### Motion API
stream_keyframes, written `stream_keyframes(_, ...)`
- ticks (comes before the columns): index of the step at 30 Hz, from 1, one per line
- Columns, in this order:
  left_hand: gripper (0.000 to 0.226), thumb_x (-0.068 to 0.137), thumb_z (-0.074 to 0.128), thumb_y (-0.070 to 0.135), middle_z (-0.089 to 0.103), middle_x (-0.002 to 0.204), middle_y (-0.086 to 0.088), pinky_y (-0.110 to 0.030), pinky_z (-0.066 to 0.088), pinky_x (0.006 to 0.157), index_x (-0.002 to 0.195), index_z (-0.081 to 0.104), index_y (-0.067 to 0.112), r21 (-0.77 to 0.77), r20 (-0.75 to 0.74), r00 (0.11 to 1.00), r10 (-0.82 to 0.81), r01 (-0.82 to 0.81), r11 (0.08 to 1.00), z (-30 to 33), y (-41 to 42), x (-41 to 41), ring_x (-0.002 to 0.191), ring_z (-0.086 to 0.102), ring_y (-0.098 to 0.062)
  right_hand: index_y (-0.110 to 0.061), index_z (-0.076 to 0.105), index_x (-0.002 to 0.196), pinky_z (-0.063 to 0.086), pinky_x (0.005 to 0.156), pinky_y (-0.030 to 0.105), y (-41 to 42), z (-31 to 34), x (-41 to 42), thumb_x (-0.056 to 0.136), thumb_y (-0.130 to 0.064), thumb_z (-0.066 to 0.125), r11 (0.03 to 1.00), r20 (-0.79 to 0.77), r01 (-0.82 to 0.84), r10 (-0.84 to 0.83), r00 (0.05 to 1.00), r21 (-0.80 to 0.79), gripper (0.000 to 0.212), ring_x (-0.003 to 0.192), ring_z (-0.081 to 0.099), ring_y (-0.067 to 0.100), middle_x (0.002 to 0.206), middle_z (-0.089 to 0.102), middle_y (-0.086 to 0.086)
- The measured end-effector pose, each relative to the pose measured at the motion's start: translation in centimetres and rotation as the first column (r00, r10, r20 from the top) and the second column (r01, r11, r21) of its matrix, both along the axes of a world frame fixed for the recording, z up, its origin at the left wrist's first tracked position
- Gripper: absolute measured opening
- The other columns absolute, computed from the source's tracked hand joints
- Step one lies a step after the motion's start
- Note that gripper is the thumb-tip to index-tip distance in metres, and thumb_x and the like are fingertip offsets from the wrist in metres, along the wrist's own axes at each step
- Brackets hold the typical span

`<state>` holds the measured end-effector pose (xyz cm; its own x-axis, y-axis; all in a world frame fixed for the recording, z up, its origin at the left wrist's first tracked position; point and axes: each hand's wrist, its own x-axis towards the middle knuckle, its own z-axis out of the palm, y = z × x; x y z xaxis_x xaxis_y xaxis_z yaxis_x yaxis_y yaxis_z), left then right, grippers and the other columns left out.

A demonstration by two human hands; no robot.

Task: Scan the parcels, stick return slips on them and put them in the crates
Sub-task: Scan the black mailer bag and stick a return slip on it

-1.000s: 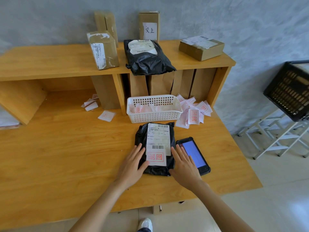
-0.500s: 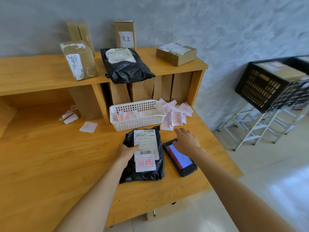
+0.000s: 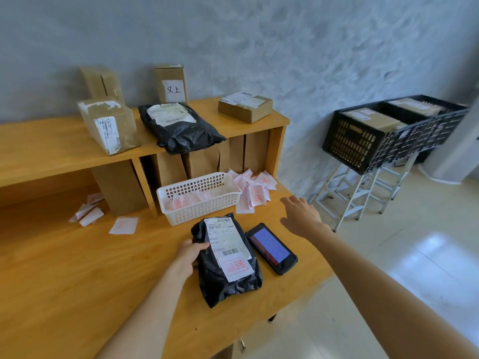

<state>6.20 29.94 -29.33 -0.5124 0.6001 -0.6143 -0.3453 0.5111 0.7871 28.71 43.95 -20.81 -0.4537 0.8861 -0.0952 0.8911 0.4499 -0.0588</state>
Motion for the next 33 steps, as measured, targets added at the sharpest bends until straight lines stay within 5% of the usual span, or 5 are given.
stream_keyframes(8,0.030,0.093,0.058,0.000,0.063,0.117,-0.013,-0.038,0.046,0.083,0.123,0.056,0.004,0.210,-0.003,0.997,-0.072,0.071,0.975,4.0,1.8,-0.3,0.093,0.059,-0.027,-0.017,0.045,0.137,0.039,0.099,0.037,-0.1,5.6,2.4,0.092,-0.025,0.057,0.983,-0.005,0.042,-0.042,0.999,0.178,0.047,0.125,0.044,0.025,0.135,0.050,0.005)
stream_keyframes(16,0.037,0.094,0.057,0.003,0.062,0.126,-0.015,-0.048,0.045,0.102,0.131,0.054,0.007,0.343,0.022,0.978,-0.207,0.187,0.921,9.3,8.8,3.6,0.114,0.058,-0.035,-0.016,0.049,0.131,0.038,0.102,0.040,1.8,9.7,9.0,0.090,-0.028,0.058,0.956,-0.002,0.145,-0.150,0.989,0.253,0.044,0.125,0.042,0.027,0.133,0.048,0.006)
stream_keyframes(28,0.018,0.097,0.053,0.005,0.065,0.111,-0.018,-0.046,0.050,0.088,0.114,0.058,0.004,0.456,0.038,0.871,-0.490,0.421,0.784,12.8,22.1,23.2,0.101,0.062,-0.035,-0.016,0.047,0.135,0.038,0.105,0.040,6.6,10.7,28.1,0.088,-0.028,0.063,0.866,-0.085,0.415,-0.409,0.909,0.279,0.051,0.128,0.041,0.024,0.137,0.048,0.004)
stream_keyframes(33,0.028,0.099,0.050,0.007,0.064,0.120,-0.020,-0.049,0.050,0.092,0.125,0.055,-0.001,0.459,0.018,0.843,-0.538,0.472,0.753,14.0,28.3,33.5,0.105,0.062,-0.036,-0.015,0.046,0.135,0.038,0.104,0.039,10.8,11.2,37.6,0.087,-0.035,0.067,0.837,-0.093,0.470,-0.464,0.881,0.281,0.056,0.127,0.042,0.024,0.137,0.048,0.005)
